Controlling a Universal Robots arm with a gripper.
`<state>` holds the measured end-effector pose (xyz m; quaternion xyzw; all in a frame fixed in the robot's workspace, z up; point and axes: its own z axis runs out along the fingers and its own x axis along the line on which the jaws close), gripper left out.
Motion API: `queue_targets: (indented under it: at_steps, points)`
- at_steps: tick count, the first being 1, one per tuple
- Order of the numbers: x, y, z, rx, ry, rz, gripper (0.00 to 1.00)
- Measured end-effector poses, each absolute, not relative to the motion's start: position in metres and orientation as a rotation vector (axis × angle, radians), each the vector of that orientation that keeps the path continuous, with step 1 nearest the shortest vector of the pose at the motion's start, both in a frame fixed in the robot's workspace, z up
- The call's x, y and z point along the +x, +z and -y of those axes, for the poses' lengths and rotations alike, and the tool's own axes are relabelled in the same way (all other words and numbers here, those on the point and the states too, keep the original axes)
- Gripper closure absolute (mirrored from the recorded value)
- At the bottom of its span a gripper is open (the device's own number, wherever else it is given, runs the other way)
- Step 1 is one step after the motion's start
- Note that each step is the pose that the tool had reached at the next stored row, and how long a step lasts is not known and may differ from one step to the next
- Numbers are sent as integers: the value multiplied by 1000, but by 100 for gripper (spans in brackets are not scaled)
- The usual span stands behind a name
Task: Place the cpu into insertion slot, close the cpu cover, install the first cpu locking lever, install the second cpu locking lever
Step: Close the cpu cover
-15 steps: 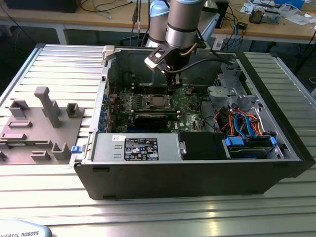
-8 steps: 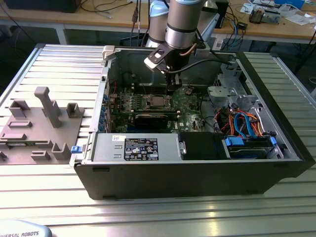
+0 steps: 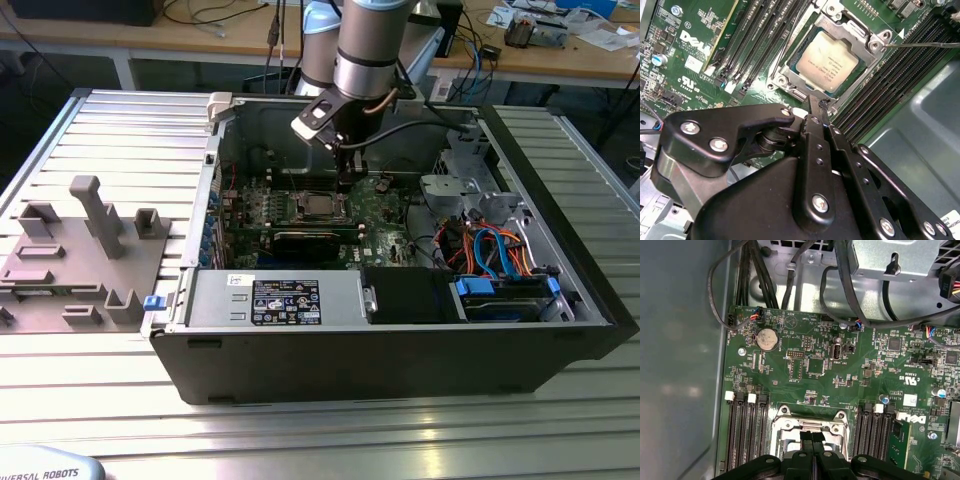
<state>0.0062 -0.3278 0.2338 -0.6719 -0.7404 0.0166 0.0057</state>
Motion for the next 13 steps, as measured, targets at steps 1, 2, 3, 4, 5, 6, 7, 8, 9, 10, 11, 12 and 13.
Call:
queue_targets:
  at_steps: [1,2,3,4,5,6,7,8,9,10,11,12,13]
  points:
    - [6,234,328,-2103,52,2318,89]
    - [6,234,328,-2103,52,2318,89]
    - [6,233,328,-2103,52,2318,89]
    - [6,233,328,-2103,52,2318,89]
    - [6,233,328,-2103,52,2318,89]
    - [5,233,328,-2103,52,2318,89]
    - [5,233,328,-2103,52,2318,89]
    - [5,233,328,-2103,52,2318,89]
    - [5,232,328,-2103,52,2318,89]
    - [5,232,328,-2103,52,2318,89]
    - [5,232,328,-2103,52,2318,89]
    - [4,232,328,-2103,52,2318,89]
    - [4,232,328,-2103,52,2318,89]
